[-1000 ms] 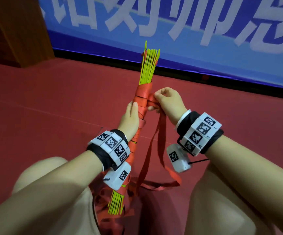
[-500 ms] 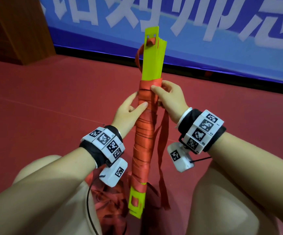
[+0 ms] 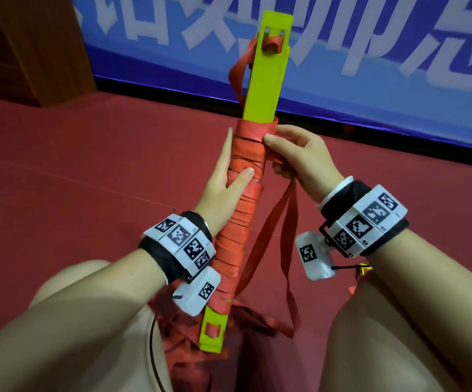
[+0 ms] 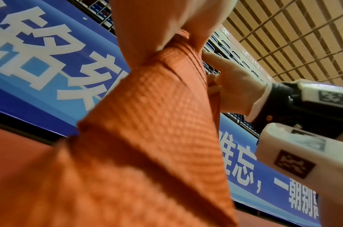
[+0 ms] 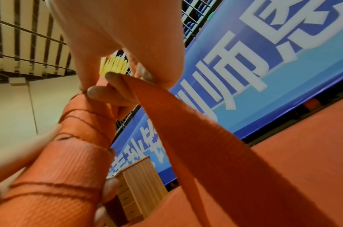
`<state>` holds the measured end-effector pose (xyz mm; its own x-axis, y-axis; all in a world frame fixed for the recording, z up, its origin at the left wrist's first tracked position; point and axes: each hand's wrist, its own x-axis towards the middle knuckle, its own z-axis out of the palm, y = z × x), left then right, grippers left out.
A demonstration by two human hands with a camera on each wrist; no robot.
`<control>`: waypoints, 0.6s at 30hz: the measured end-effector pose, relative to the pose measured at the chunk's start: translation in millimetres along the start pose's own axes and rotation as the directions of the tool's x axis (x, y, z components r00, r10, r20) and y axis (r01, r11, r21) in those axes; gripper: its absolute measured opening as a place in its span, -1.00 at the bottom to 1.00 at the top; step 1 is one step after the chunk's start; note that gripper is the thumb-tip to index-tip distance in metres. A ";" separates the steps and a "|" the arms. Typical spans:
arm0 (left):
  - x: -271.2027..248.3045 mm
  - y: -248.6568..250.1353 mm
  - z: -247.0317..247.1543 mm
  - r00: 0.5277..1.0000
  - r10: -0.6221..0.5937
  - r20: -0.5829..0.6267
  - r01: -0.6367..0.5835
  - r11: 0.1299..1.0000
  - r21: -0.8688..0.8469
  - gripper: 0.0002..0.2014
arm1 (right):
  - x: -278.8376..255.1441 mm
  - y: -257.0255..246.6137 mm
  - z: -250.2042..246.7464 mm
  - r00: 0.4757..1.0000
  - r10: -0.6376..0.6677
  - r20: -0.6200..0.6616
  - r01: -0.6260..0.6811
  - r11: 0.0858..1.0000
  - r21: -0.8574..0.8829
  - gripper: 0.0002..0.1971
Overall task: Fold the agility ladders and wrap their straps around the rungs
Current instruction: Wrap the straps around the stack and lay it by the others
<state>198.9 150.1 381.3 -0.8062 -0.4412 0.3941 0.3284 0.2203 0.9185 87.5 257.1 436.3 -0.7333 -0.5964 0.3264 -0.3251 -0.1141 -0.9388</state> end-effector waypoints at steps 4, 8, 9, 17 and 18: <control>1.0 -2.7 -2.2 1.000 -0.018 0.022 0.016 0.998 0.064 -0.30 | 4.3 5.0 -7.3 0.997 0.079 -0.015 -0.080 0.993 -0.082 -0.82; 1.9 -2.7 -3.1 0.999 -0.032 0.002 0.032 0.997 0.076 -0.30 | 6.9 5.3 -14.8 0.993 0.106 0.057 -0.101 0.991 -0.089 -0.84; 2.9 -2.5 -4.1 0.999 -0.033 -0.018 0.034 0.997 0.069 -0.30 | 6.6 4.8 -16.0 0.991 0.110 0.075 -0.102 0.990 -0.100 -0.83; 8.7 -14.7 5.7 0.990 -0.119 -0.074 0.133 0.962 0.237 -0.36 | 1.9 23.5 7.8 0.998 0.025 -0.060 -0.040 0.962 -0.271 -0.85; 10.0 -16.4 8.0 0.987 -0.147 -0.066 0.159 0.953 0.257 -0.40 | 1.4 27.8 13.6 0.994 0.046 -0.098 -0.071 0.960 -0.270 -0.93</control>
<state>181.5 149.1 370.0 -0.8116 -0.5249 0.2565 0.0585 0.3638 0.9296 85.6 242.3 409.2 -0.8026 -0.5199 0.2925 -0.4217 0.1475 -0.8947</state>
